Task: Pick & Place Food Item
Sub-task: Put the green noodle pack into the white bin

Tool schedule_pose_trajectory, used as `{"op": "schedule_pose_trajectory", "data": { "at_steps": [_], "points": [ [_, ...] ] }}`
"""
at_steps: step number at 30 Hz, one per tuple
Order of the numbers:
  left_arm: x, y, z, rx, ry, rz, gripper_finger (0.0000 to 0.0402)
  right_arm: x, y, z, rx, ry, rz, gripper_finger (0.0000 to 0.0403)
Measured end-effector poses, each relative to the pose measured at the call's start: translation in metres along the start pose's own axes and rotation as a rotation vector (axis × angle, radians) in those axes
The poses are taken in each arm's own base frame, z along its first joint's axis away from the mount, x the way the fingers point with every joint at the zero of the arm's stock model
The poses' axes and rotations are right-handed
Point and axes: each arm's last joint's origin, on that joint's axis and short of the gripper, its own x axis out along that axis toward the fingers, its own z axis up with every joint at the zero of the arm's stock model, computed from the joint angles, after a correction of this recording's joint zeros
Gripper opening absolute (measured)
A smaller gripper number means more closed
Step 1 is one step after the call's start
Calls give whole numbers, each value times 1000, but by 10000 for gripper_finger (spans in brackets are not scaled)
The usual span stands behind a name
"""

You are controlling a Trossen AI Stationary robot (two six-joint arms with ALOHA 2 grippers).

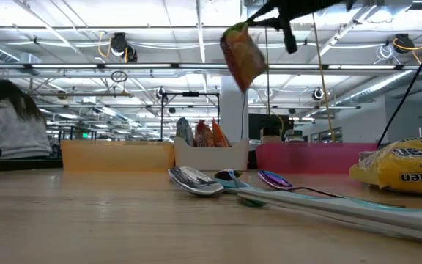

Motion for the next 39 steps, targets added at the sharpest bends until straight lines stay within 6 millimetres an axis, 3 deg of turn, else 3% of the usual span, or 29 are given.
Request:
{"op": "schedule_pose_trajectory", "data": {
  "at_steps": [4, 10, 20, 39],
  "points": [
    [-5, 4, 5, 55, -4, 57, 145, 5, -16, -3, 143, -70, 75, 0],
    [3, 5, 2, 95, 17, 73, 138, 16, -29, -10, 232, -102, 136, 0],
    [27, 7, -6, 108, 83, 115, 138, 22, -26, -11, 231, -122, 197, 0],
    [43, 27, -2, 30, 110, 81, 138, 20, -17, -10, 226, -118, 279, 0]
  ]
}}
